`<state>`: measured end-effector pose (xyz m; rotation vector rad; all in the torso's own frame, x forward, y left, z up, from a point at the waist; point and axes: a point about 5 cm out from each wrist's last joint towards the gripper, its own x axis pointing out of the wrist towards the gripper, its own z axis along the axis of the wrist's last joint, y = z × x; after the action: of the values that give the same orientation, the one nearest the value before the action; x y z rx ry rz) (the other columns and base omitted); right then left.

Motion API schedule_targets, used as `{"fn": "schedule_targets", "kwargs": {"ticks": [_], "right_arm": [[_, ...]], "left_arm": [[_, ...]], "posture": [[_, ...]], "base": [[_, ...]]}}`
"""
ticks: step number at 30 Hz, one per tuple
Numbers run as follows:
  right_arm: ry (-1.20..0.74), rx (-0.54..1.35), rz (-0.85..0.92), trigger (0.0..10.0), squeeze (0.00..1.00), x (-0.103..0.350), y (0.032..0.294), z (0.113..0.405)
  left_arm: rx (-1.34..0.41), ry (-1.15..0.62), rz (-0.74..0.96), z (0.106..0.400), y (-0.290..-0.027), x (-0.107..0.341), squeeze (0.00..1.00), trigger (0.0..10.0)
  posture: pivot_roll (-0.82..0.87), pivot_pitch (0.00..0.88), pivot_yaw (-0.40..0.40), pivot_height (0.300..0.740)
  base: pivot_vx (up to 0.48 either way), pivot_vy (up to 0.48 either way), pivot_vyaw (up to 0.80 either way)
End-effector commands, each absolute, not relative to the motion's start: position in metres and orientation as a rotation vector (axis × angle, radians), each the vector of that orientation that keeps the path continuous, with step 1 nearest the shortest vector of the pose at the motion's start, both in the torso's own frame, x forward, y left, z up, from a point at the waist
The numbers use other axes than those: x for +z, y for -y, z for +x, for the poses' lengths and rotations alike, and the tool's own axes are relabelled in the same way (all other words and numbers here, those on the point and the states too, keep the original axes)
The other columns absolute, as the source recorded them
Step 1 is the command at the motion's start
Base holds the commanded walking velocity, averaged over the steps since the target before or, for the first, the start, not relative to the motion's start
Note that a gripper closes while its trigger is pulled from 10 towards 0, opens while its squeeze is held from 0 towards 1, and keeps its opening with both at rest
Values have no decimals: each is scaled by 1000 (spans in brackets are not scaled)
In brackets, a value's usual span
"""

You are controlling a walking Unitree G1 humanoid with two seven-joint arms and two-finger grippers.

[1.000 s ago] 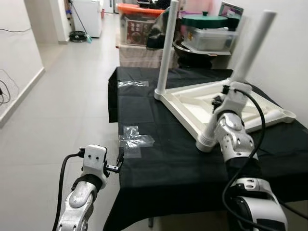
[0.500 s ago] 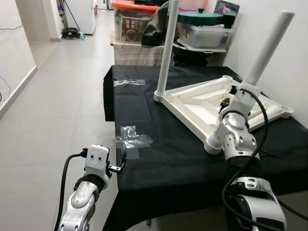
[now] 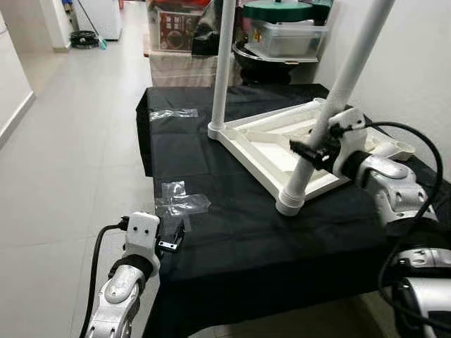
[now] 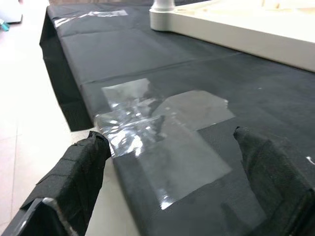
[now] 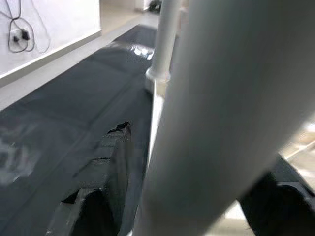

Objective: Building children table

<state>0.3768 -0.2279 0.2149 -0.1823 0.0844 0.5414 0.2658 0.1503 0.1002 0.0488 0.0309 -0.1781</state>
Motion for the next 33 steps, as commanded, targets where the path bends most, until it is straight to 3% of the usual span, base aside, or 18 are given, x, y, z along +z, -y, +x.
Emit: {"fn": "schedule_targets", "kwargs": {"ticks": [1, 2, 11, 12, 13, 15, 21, 22, 24, 25, 26, 27, 30, 31, 33], "right_arm": [[-110, 599, -199, 4667, 0, 208, 214, 380], [-116, 586, -177, 0, 0, 205, 210, 381], [-168, 314, 28, 0, 0, 185, 196, 393], [-185, 141, 102, 0, 0, 179, 202, 394], [-262, -252, 167, 0, 0, 153, 218, 382], [-288, -365, 162, 0, 0, 145, 223, 375], [-273, -421, 60, 0, 0, 129, 192, 341], [-277, -393, 46, 4275, 0, 131, 180, 339], [-284, -371, 40, 4275, 0, 132, 173, 338], [-213, -316, 72, 10000, 0, 142, 164, 341], [-159, -280, 98, 10000, 0, 149, 159, 342], [-113, -235, 92, 10000, 1000, 157, 157, 346], [-90, -214, 96, 10000, 1000, 164, 155, 348], [-30, -103, 93, 10000, 1000, 187, 156, 356], [-11, -70, 99, 10000, 1000, 194, 156, 357]], "left_arm": [[-190, -32, 56, 266, -147, 99, 0, 10000], [-190, -32, 57, 266, -148, 99, 0, 10000], [-185, -29, 66, 265, -152, 100, 0, 10000], [-185, -30, 67, 265, -152, 100, 0, 10000], [-186, -32, 68, 265, -151, 99, 0, 10000], [-187, -32, 68, 265, -151, 100, 0, 10000], [-186, -35, 71, 265, -151, 100, 0, 10000], [-185, -37, 72, 265, -152, 99, 0, 10000], [-185, -39, 72, 265, -152, 99, 0, 10000], [-187, -39, 70, 266, -152, 99, 0, 10000], [-189, -39, 69, 266, -151, 99, 0, 10000], [-191, -38, 68, 266, -150, 99, 0, 10000], [-191, -37, 68, 267, -150, 99, 0, 10000], [-188, -35, 68, 267, -151, 99, 0, 10000], [-187, -35, 69, 267, -151, 99, 0, 10000]], "posture": [[42, 0, -103, 740], [49, 0, -105, 740], [62, 0, -105, 740], [60, 0, -104, 740], [59, 0, -103, 740], [59, 0, -103, 740], [61, 0, -103, 740], [59, 0, -100, 740], [55, 0, -98, 740], [55, 0, -100, 740], [55, 0, -100, 740], [55, 0, -102, 740], [55, 0, -102, 740], [56, 0, -104, 740], [56, 0, -104, 740]], "base": [[0, 0, 0], [0, 0, 0], [0, 0, 0], [0, 0, 0], [0, 0, 0], [0, 0, 0], [0, 0, 0], [0, 0, 0], [0, 0, 0], [0, 0, 0], [0, 0, 0], [0, 0, 0], [0, 0, 0], [0, 0, 0], [0, 0, 0]]}}
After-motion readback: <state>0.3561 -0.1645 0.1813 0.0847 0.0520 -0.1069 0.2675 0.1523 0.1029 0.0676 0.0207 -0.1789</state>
